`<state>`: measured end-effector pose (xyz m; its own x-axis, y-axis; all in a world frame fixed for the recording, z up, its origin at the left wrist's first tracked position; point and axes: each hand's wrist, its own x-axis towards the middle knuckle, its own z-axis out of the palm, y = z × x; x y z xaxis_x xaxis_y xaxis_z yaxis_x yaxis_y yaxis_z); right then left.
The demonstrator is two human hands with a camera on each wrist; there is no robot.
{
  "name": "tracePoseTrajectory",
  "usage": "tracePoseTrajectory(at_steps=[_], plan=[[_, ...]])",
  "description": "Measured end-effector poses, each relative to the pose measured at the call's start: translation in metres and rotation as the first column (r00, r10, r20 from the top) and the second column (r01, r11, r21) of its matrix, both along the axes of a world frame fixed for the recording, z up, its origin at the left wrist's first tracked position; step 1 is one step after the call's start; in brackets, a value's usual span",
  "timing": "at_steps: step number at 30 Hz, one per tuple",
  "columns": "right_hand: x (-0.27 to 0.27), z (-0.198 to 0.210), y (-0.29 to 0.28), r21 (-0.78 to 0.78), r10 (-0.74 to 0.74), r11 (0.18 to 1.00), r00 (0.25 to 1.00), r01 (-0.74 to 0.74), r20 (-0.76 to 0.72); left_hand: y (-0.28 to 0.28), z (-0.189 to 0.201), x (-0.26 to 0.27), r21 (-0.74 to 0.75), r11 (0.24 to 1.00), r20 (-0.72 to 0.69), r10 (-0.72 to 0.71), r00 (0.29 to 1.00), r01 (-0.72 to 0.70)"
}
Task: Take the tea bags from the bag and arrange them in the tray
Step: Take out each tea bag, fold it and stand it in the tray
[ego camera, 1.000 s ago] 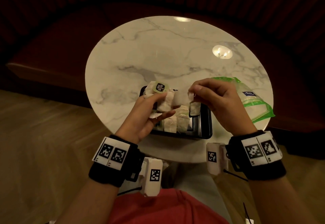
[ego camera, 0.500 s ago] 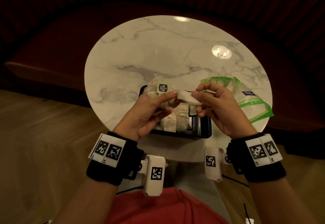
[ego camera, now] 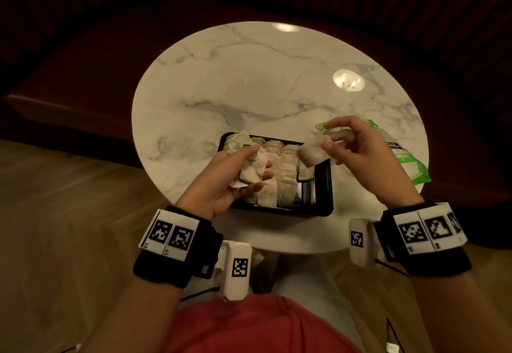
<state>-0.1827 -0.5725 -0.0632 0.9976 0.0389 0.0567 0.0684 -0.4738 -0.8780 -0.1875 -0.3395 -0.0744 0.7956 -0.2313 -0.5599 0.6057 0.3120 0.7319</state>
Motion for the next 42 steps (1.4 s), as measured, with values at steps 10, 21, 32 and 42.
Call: tracePoseTrajectory(at_steps=[10, 21, 32, 42], plan=[[0.022, -0.027, -0.005, -0.583, 0.246, 0.741, 0.942, -0.334, -0.227, 0.005, -0.004, 0.002, 0.009, 1.000, -0.007, 0.002, 1.000, -0.002], [0.049, -0.055, 0.005, -0.609, 0.016, 0.790, 0.995, -0.070, -0.094, 0.001, -0.006, 0.001, 0.026, 0.999, 0.022, -0.025, 0.999, 0.025], [0.030, -0.026, 0.013, -0.348, 0.080, 0.934, 0.997, -0.076, -0.004, -0.002, 0.001, -0.004, -0.132, 0.985, -0.018, -0.115, 0.993, 0.111], [0.009, -0.002, 0.043, -0.216, 0.270, 0.930, 0.952, -0.296, -0.143, -0.006, 0.005, -0.008, -0.098, 0.982, 0.099, -0.155, 0.983, 0.165]])
